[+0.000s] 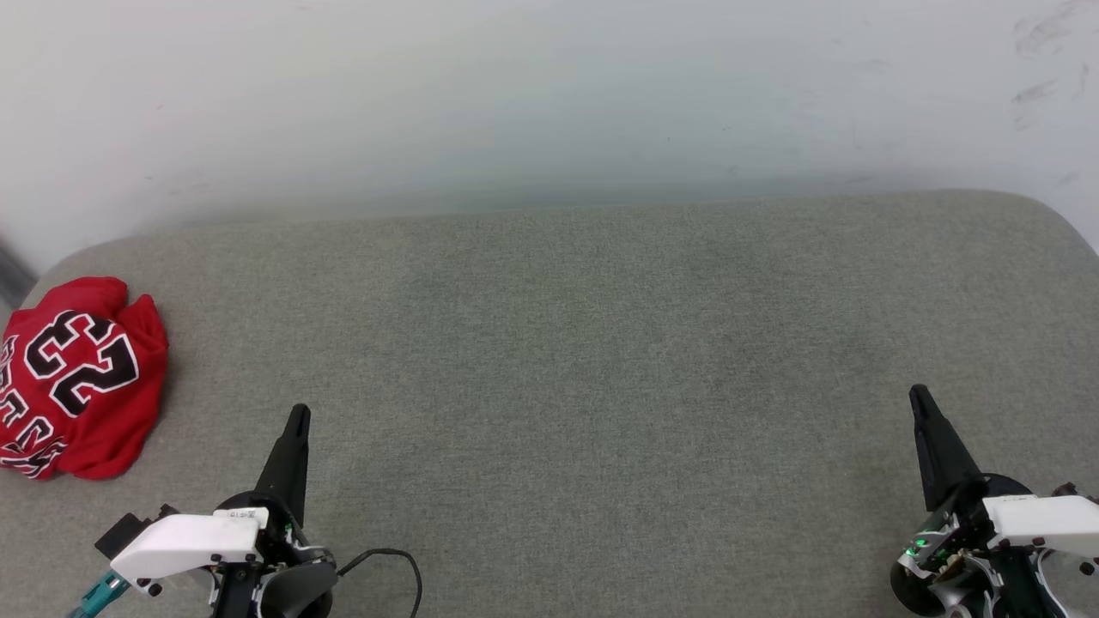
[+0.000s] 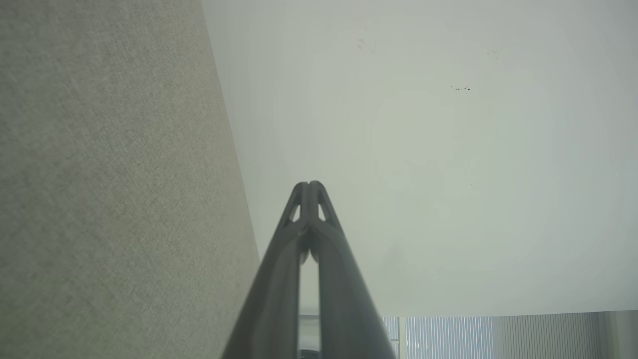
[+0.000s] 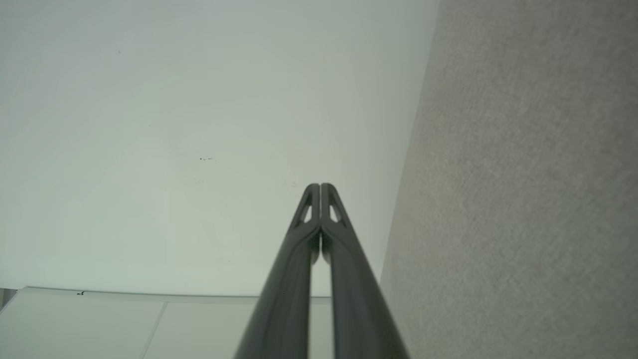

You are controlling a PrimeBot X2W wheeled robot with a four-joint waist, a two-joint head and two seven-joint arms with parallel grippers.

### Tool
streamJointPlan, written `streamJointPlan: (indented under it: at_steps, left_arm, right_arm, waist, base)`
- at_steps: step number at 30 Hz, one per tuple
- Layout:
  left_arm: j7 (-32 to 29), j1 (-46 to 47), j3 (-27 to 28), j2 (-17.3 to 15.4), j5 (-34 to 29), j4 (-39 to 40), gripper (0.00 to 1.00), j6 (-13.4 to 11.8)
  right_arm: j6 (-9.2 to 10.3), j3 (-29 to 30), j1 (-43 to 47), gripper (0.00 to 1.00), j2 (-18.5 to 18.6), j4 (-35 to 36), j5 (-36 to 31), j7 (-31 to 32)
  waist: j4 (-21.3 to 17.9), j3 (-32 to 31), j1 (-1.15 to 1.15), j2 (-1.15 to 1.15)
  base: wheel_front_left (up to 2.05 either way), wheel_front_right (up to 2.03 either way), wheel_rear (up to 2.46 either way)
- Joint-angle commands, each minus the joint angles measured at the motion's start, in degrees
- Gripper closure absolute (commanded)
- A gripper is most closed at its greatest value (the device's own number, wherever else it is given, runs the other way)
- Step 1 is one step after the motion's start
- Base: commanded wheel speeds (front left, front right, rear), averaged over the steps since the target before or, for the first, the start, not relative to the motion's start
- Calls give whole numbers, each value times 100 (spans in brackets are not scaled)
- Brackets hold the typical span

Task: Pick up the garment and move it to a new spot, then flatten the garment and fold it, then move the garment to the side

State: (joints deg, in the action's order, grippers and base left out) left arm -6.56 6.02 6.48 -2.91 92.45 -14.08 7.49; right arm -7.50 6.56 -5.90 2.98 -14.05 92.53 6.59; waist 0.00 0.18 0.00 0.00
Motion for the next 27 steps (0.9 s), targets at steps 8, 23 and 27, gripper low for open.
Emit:
streamJointPlan:
  at_steps: [8, 23, 27]
  left_arm:
    - [-8, 44, 6, 6, -8, -4, 100, 0]
    - [-8, 44, 9, 6, -8, -4, 100, 0]
    - [-8, 45, 6, 6, -8, -4, 100, 0]
  right_arm:
    - [2, -4, -60, 100, -18, 0, -25, 2]
    - [2, -4, -60, 100, -18, 0, -25, 2]
    - [2, -4, -60, 100, -18, 0, -25, 2]
  waist:
    - [0, 0, 0, 0]
    - [0, 0, 0, 0]
    - [0, 0, 0, 0]
  base:
    - [0, 0, 0]
    - [0, 0, 0]
    - [0, 0, 0]
